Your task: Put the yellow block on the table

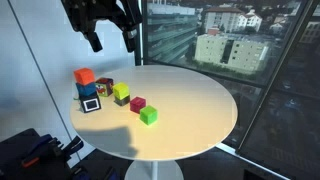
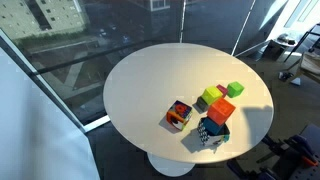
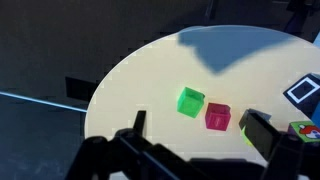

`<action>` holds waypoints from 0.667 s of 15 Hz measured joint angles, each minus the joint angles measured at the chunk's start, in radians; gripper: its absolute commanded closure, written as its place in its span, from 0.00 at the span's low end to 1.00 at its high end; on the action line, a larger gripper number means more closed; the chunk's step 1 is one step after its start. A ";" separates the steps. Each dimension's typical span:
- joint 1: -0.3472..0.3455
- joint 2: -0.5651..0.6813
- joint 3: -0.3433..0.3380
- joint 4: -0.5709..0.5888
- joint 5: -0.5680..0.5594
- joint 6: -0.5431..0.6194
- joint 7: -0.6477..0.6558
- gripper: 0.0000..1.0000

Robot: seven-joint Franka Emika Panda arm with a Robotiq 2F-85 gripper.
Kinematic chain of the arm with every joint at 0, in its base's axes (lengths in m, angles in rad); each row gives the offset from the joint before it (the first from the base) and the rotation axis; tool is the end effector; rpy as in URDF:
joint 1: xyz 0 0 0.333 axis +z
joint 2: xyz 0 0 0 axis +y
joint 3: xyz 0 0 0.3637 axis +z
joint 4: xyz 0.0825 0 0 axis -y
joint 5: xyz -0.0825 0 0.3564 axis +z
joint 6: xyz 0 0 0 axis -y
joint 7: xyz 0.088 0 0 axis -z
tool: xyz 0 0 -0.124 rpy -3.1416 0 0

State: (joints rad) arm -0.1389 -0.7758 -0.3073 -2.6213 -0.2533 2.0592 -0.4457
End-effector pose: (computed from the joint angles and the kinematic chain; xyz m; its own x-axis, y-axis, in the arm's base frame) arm 0.2483 -0.1555 0.5179 0.9723 0.1669 0.1637 0.1500 -0.9825 0.1103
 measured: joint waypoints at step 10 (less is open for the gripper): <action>0.002 0.009 0.006 -0.001 0.000 -0.002 0.001 0.00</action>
State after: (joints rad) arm -0.1372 -0.7672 -0.3010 -2.6220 -0.2533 2.0568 -0.4442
